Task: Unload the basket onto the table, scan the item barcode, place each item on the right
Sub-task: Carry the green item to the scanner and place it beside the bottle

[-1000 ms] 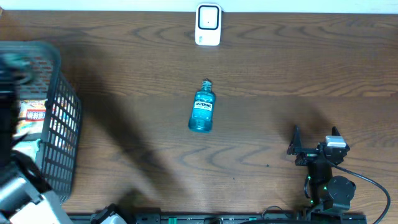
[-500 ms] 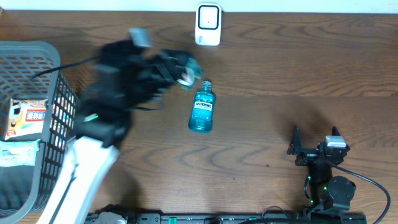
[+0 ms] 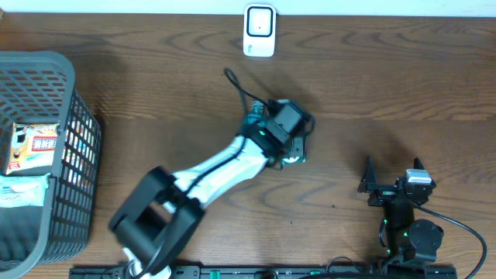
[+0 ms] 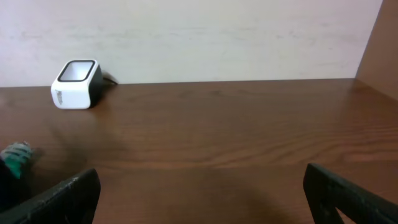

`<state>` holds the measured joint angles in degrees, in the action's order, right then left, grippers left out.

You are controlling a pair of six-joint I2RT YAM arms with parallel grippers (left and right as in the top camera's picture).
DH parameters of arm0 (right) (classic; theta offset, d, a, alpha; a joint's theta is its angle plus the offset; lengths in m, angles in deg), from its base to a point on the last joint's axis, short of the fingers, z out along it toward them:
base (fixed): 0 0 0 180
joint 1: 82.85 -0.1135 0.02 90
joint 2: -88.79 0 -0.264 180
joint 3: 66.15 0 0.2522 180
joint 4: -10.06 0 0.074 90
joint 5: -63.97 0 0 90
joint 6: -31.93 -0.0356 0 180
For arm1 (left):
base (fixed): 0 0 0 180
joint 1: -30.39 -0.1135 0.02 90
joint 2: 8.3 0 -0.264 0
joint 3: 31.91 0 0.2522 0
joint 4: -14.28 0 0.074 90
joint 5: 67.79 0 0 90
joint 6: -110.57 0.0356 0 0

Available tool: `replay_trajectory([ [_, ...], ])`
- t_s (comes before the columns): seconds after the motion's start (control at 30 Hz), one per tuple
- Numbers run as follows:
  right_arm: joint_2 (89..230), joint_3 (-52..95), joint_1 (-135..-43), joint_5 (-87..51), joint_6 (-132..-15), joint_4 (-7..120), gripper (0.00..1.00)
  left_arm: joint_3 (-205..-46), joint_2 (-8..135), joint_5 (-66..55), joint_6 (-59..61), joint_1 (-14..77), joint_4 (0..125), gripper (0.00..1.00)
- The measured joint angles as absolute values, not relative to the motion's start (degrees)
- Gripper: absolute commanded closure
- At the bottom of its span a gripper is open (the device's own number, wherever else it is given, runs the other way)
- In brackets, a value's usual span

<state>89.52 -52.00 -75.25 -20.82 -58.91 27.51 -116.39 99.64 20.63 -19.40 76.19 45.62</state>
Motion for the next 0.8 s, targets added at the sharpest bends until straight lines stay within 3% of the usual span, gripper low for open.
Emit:
replay_trajectory([
  [0.03, 89.5, -52.0, -75.2, -20.8, -58.9, 27.5, 0.01, -116.4, 100.8, 21.3, -19.2, 76.6, 45.6, 0.32],
  [0.07, 89.5, -52.0, -75.2, -20.8, -58.9, 27.5, 0.01, -116.4, 101.8, 21.9, -19.0, 76.9, 45.6, 0.1],
  [0.1, 89.5, -52.0, -75.2, -20.8, -58.9, 27.5, 0.01, -116.4, 102.6, 22.5, -18.9, 77.1, 45.6, 0.02],
  [0.3, 89.5, -52.0, -75.2, -20.8, -58.9, 27.5, 0.01, -116.7, 102.2, 24.2, -15.5, 77.1, 47.5, 0.02],
  [0.47, 89.5, -52.0, -75.2, -20.8, -58.9, 27.5, 0.01, -122.5, 95.9, 26.5, -9.8, 77.1, 58.7, 0.02],
  [0.67, 89.5, -52.0, -75.2, -20.8, -58.9, 27.5, 0.01, -136.1, 78.7, 42.2, -5.6, 75.6, 73.6, 0.02],
  [0.8, 89.5, -52.0, -75.2, -20.8, -58.9, 27.5, 0.01, -139.1, 66.1, 52.5, -5.5, 67.9, 77.6, 0.02],
])
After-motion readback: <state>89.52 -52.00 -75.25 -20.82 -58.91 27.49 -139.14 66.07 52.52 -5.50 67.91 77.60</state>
